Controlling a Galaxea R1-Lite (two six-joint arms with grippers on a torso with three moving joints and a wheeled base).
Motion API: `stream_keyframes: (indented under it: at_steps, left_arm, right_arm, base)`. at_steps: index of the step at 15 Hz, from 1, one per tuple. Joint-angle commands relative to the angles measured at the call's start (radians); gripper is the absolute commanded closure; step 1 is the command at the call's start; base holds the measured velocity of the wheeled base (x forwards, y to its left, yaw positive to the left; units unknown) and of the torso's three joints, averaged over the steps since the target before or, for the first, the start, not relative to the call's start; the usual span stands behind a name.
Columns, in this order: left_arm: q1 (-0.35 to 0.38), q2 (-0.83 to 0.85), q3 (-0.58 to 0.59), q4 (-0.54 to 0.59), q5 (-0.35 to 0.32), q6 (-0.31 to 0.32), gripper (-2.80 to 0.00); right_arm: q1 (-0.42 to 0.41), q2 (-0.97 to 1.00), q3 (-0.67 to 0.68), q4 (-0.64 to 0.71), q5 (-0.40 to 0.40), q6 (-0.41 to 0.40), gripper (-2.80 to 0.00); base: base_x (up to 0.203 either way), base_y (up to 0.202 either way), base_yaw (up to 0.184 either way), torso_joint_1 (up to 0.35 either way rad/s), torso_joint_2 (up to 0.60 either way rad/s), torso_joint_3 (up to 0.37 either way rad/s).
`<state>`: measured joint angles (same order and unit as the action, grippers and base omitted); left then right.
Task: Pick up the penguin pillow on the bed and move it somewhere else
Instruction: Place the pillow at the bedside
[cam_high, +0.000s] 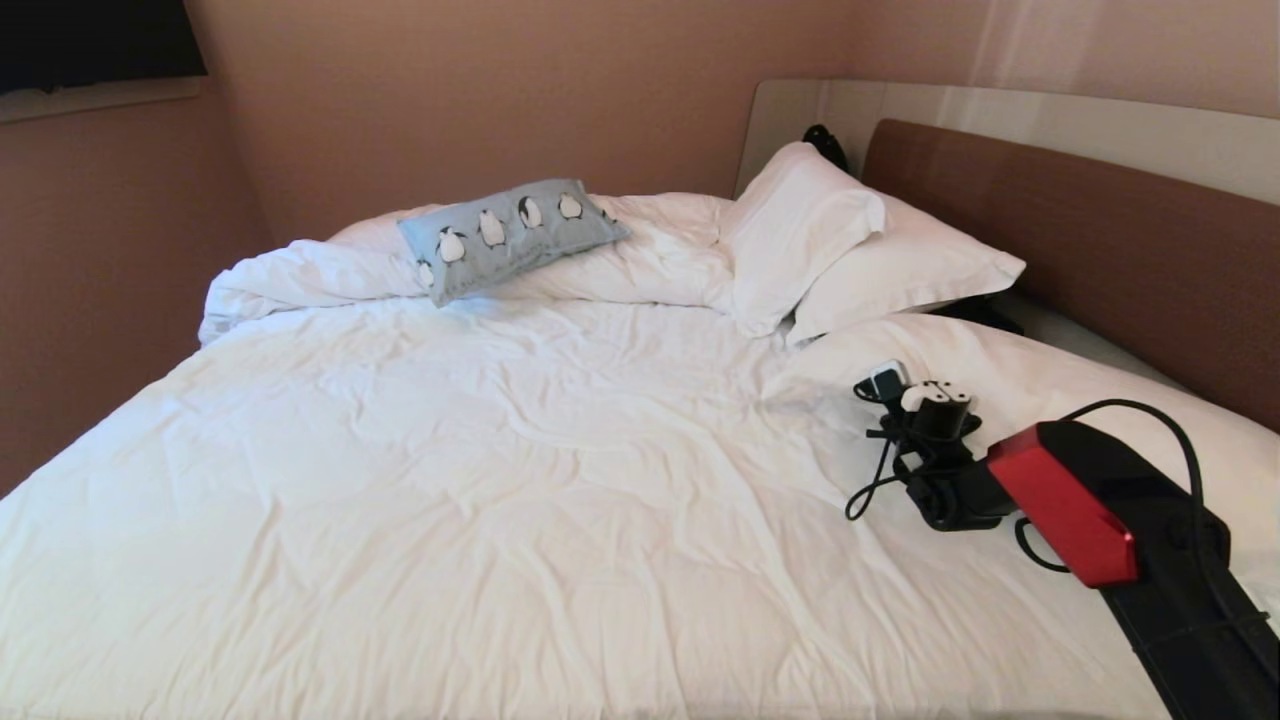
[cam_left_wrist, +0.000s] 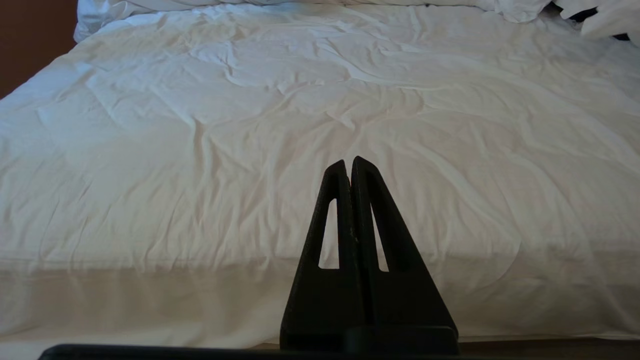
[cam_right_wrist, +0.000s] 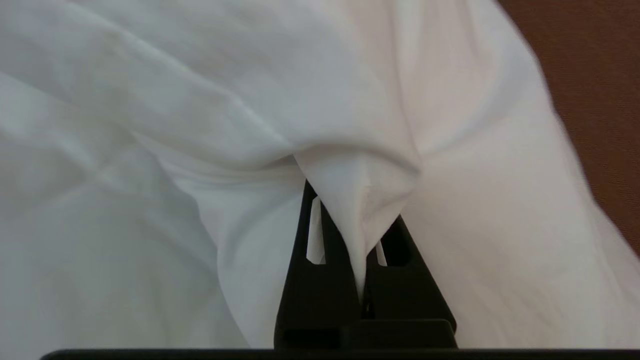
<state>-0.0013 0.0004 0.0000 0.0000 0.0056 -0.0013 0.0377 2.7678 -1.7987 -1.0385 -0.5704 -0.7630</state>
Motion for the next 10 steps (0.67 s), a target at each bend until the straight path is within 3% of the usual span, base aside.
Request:
stream_keyframes:
  at_steps: [1,10]
  left_arm:
    - [0.0,0.0,0.001,0.0,0.001,0.0,0.0]
    - [0.0,0.0,0.001,0.0,0.001,0.0,0.0]
  right_arm:
    - [-0.014,-0.057,0.001,-0.006,-0.003,0.01,0.0]
    - [-0.085,-0.188,-0.002,0.006,-0.003,0.068,0.0]
  base:
    - [0.0,0.0,0.0,0.0,0.0,0.0]
    - [0.0,0.0,0.0,0.0,0.0,0.0]
